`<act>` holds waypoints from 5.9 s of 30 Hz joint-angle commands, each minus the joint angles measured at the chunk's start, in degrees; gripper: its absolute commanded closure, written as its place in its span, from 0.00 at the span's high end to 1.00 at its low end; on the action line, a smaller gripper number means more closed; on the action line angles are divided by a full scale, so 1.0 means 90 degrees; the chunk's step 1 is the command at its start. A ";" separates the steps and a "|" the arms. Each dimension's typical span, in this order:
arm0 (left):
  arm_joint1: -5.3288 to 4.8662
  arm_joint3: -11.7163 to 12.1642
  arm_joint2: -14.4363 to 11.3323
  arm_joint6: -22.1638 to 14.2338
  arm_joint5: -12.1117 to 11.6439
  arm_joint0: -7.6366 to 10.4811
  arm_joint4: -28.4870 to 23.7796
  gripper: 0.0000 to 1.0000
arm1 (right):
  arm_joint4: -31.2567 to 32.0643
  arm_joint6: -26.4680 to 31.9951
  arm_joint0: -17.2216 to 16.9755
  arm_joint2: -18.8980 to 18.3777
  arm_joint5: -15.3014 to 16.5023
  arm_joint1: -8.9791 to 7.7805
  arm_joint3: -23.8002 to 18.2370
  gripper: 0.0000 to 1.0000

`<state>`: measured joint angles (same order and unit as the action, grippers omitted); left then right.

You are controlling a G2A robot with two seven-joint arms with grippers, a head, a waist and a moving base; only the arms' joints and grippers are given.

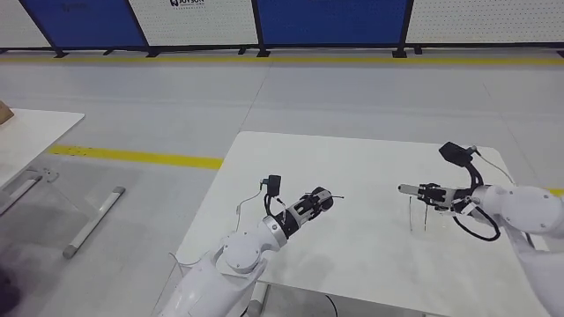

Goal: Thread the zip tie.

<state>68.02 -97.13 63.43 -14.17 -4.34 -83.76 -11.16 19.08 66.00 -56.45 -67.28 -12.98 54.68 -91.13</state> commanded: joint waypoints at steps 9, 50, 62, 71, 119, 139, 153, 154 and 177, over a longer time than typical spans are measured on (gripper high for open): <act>0.0000 0.0000 0.0000 0.0000 0.0000 0.0000 0.0000 0.00 | 0.0777 0.0701 0.0484 0.0323 -0.0686 0.0001 -0.0124 1.00; 0.0000 0.0000 0.0000 0.0000 0.0000 0.0000 0.0000 0.00 | 0.1036 0.1238 0.2133 0.2566 -0.0271 0.0269 0.1993 1.00; 0.0000 0.0000 0.0000 0.0000 0.0000 0.0000 0.0000 0.00 | 0.0913 0.0944 0.2008 0.2470 -0.0249 0.0291 0.2100 1.00; 0.0000 0.0000 0.0000 0.0000 0.0000 0.0000 0.0000 0.00 | 0.1024 0.1108 0.1917 0.2302 -0.0292 0.0246 0.1993 0.47; 0.0000 0.0000 0.0000 0.0000 0.0000 0.0000 0.0000 0.00 | 0.0853 0.1503 0.3410 0.3988 -0.0722 0.1372 0.4840 0.22; 0.0000 0.0000 0.0000 0.0000 0.0000 0.0000 0.0000 0.00 | 0.0820 0.1385 0.3772 0.4340 -0.0488 0.2077 0.6341 0.24; 0.0000 0.0000 0.0000 0.0000 0.0000 0.0000 0.0000 0.00 | 0.0879 0.1355 0.3991 0.4532 -0.0253 0.2605 0.7300 0.00; 0.0000 0.0000 0.0000 0.0000 0.0000 0.0000 0.0000 0.00 | 0.0863 0.1343 0.4013 0.4525 -0.0208 0.2638 0.7391 0.00; 0.0000 0.0000 0.0000 0.0000 0.0000 0.0000 0.0000 0.00 | 0.0533 0.0661 0.4014 0.3791 0.0822 0.2338 0.7132 0.00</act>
<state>68.02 -97.13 63.43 -14.17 -4.34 -83.76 -11.16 23.96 71.78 -20.07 -32.65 -5.90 76.23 -25.86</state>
